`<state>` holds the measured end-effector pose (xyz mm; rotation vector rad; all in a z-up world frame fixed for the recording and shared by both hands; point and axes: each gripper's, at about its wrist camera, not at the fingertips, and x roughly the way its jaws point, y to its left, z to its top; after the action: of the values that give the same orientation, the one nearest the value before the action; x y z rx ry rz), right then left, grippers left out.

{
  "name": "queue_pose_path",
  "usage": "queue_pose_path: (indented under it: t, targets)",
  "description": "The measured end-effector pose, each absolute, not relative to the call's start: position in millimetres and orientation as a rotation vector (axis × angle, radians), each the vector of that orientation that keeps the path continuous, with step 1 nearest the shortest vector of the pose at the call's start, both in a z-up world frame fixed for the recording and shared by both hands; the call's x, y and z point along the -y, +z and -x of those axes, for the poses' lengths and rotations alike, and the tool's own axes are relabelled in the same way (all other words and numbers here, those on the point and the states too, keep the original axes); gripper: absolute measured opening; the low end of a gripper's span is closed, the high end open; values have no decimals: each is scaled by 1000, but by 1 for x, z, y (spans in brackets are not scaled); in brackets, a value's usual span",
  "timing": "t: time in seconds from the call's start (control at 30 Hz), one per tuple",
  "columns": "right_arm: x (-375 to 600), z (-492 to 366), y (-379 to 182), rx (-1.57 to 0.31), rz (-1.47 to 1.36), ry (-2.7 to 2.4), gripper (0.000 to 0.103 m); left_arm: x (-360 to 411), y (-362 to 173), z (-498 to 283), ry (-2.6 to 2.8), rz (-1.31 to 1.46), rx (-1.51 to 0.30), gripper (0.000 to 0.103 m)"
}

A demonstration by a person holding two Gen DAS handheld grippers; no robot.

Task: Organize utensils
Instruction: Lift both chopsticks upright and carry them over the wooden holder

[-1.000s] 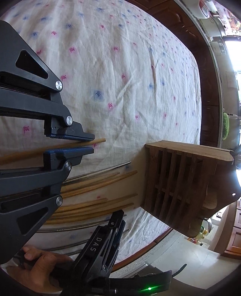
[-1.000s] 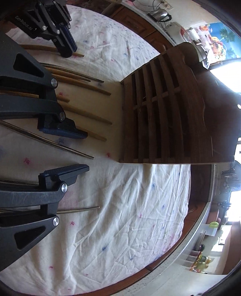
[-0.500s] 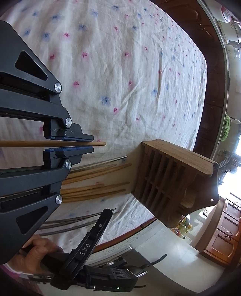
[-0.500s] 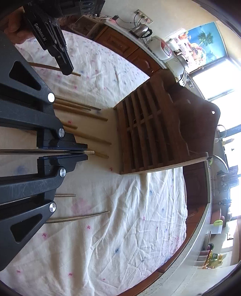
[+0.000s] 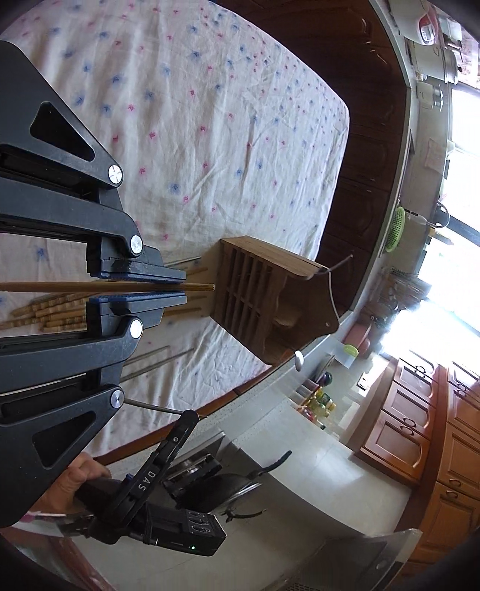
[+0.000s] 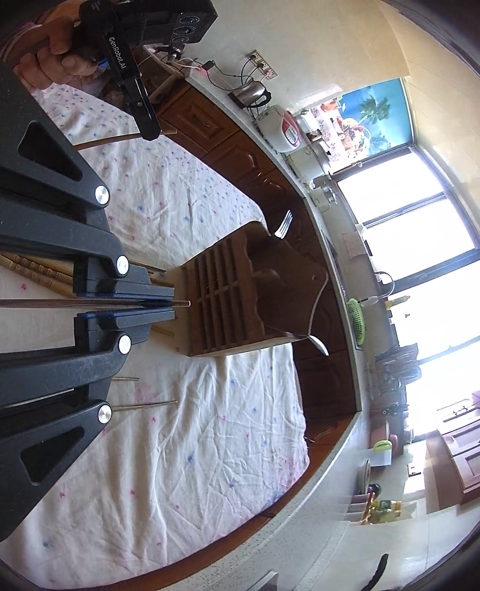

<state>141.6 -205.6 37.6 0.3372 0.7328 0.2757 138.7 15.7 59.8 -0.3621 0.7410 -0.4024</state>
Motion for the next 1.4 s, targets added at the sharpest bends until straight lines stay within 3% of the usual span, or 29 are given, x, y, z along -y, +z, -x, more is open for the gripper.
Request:
queue_pose_path:
  t: [0.73, 1.4]
  targets:
    - [227, -128, 83, -589, -362, 261, 4, -17, 101, -119, -420, 357, -619, 4]
    - [244, -181, 141, -438, -373, 238, 4, -24, 173, -177, -362, 357, -407, 4]
